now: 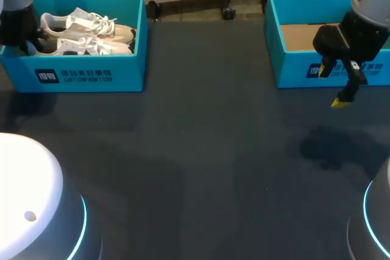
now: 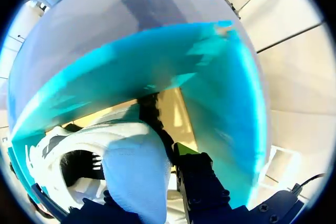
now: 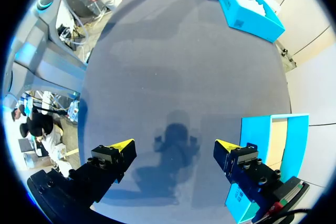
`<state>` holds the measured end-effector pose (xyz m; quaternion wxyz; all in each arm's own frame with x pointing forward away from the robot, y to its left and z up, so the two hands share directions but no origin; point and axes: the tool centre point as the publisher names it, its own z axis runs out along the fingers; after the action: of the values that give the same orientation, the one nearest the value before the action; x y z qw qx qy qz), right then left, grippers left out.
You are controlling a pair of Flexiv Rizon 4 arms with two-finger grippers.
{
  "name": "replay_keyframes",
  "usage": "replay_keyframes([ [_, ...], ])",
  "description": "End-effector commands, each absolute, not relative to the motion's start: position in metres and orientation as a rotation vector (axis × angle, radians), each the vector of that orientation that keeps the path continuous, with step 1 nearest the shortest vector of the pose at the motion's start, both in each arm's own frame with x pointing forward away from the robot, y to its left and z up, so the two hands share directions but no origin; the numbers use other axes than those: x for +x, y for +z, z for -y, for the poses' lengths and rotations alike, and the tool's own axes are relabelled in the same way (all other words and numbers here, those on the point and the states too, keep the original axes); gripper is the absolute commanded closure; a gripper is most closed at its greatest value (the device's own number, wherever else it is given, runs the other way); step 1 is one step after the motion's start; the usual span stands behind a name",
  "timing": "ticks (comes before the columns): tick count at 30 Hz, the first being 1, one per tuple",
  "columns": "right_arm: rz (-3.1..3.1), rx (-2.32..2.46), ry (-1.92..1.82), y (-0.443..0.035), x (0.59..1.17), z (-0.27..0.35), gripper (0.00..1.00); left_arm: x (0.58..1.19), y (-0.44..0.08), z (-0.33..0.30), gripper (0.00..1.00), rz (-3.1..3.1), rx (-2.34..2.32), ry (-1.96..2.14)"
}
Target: Take the shoe out of the shoebox, open the shoe tongue, remove and reinsert the insole, then place the shoe into the shoebox
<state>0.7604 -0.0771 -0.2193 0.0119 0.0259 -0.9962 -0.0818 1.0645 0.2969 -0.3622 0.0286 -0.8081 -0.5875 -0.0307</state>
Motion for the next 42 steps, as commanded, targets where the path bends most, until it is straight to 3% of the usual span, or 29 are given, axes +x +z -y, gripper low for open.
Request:
replay_keyframes([
  [1, 3.107, 0.081, -0.254, -0.22, 0.76, 0.077, 0.0, 1.067, -0.336, -0.303, 1.0, 1.8, -2.494, -0.068],
  [28, 3.107, 0.081, -0.254, -0.22, 0.76, 0.077, 0.0, 1.063, -0.215, -0.307, 1.0, 1.826, -2.5, -0.044],
  [42, 3.107, 0.081, -0.254, -0.22, 0.76, 0.077, 0.0, 1.061, -0.208, -0.307, 1.0, 1.872, -2.481, -0.047],
])
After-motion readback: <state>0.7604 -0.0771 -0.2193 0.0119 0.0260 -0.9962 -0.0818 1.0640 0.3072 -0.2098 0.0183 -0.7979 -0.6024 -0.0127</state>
